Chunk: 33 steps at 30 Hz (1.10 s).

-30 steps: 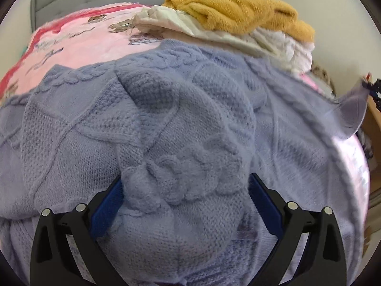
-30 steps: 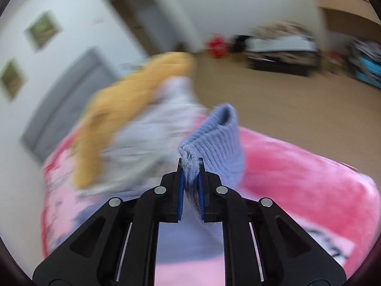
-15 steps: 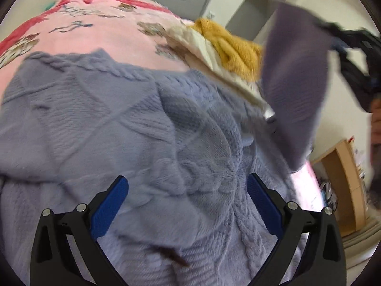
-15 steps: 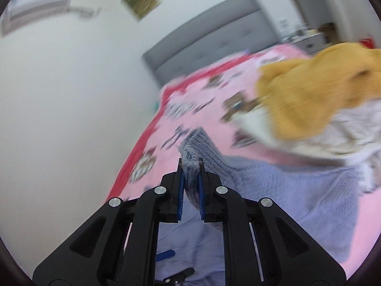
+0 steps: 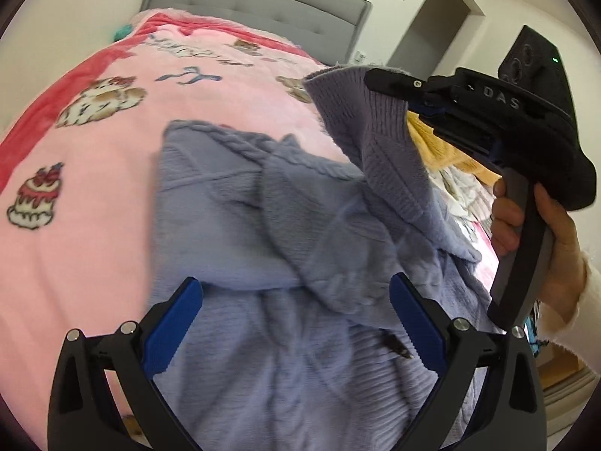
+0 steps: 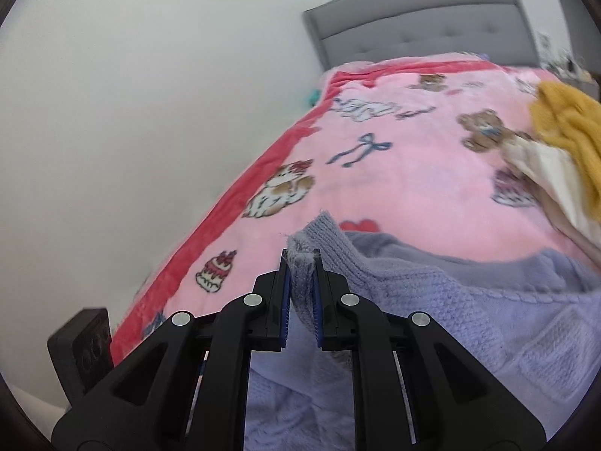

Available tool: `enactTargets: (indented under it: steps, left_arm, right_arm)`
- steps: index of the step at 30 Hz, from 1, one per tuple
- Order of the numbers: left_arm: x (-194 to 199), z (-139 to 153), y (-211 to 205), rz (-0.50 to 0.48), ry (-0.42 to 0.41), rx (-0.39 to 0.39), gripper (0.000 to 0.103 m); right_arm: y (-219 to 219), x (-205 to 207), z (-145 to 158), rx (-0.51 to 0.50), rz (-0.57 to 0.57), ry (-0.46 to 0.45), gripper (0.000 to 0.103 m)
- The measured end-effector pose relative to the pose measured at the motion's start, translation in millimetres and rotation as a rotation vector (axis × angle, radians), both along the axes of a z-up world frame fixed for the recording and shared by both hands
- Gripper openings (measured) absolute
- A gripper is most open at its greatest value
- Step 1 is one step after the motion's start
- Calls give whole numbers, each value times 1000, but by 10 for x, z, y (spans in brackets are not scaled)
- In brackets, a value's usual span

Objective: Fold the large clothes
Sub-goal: 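Fold the held sleeve across the cardigan body and open the right gripper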

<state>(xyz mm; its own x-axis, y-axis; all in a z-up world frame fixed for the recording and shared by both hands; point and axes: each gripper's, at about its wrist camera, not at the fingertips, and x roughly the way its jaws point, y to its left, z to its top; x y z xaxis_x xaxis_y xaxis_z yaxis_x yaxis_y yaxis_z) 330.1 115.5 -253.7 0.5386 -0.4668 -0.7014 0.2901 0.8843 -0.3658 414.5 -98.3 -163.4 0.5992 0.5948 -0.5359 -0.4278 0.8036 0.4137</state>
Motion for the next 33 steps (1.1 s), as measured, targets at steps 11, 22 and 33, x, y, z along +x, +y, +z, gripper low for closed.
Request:
enactTargets:
  steps: [11, 22, 33]
  left_arm:
    - [82, -138, 326, 16, 27, -3, 98]
    - [12, -182, 608, 87, 53, 2, 98]
    - [486, 346, 97, -25, -41, -51, 98]
  right_arm:
    - [615, 471, -613, -86, 92, 267, 10]
    - [733, 297, -1202, -119, 180, 377, 45]
    - [-468, -332, -222, -108, -117, 50, 49]
